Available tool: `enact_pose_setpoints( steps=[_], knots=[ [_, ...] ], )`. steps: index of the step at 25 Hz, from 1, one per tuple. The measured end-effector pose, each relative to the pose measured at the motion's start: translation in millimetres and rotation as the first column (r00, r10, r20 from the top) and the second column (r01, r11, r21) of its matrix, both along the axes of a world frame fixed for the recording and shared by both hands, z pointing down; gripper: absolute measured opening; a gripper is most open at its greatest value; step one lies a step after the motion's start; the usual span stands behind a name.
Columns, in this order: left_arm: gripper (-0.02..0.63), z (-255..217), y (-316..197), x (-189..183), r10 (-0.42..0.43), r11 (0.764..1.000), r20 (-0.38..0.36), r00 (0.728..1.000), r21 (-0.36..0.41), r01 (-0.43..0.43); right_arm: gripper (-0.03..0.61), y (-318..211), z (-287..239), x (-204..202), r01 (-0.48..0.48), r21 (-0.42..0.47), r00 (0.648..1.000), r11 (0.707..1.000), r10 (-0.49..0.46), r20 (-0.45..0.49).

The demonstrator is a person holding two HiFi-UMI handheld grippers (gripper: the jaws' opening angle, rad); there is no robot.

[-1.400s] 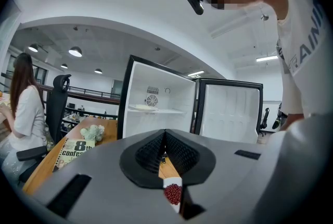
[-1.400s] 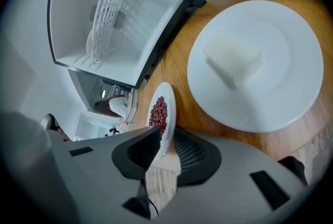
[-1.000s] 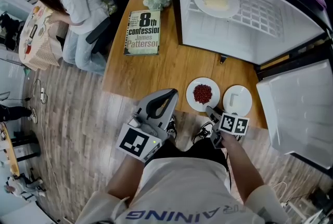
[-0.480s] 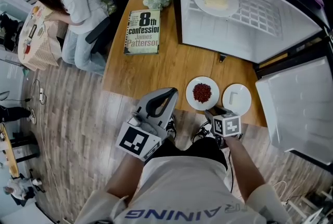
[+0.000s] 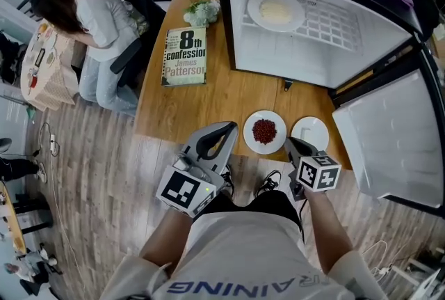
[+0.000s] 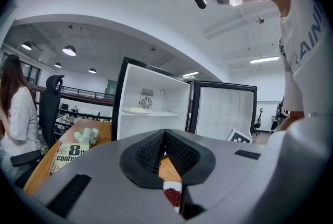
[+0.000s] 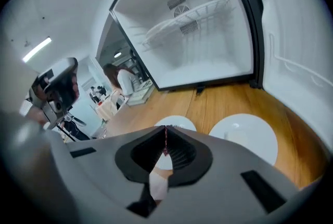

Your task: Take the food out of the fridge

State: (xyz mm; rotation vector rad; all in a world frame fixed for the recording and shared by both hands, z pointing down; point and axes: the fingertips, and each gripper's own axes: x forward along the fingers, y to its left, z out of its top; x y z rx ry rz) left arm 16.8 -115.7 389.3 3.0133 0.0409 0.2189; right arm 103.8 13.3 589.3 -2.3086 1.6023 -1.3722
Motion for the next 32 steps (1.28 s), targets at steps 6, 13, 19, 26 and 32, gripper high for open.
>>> enact_pose_setpoints(
  steps=[6, 13, 19, 26, 32],
  knots=[
    [0.008, -16, 5, 10, 0.050, 0.999, -0.030, 0.998, 0.015, -0.049, 0.021, -9, -77, 23, -0.034, 0.158, 0.984, 0.987, 0.061, -0.170],
    [0.008, -32, 7, 19, 0.089, 0.996, -0.071, 0.993, 0.024, -0.087, 0.021, -14, -155, 38, -0.063, 0.305, 0.947, 0.950, 0.153, -0.281],
    [0.008, -49, 3, 19, 0.101, 0.994, -0.105, 0.989, 0.041, -0.097, 0.021, -19, -207, 42, -0.062, 0.400, 0.920, 0.915, 0.208, -0.333],
    [0.007, -56, 1, 17, 0.109, 0.992, -0.115, 0.987, 0.076, -0.101, 0.021, -18, -215, 42, -0.070, 0.419, 0.914, 0.905, 0.226, -0.336],
    [0.006, -61, 3, 17, 0.113, 0.993, -0.146, 0.983, 0.057, -0.105, 0.021, -18, -211, 42, -0.074, 0.404, 0.920, 0.912, 0.219, -0.325]
  ],
)
